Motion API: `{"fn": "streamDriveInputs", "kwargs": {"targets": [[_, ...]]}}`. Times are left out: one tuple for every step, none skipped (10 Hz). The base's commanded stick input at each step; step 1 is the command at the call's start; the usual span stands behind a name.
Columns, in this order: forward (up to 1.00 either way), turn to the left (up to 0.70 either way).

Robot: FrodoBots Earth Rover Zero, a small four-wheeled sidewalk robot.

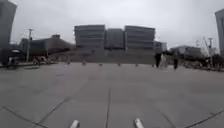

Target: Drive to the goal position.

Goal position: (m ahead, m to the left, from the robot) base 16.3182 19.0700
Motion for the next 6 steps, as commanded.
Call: {"fn": "streamDriveInputs", "kwargs": {"targets": [[1.00, 0.00], [1.00, 0.00], [1.00, 0.00], [1.00, 0.00], [1.00, 0.00], [1.00, 0.00]]}}
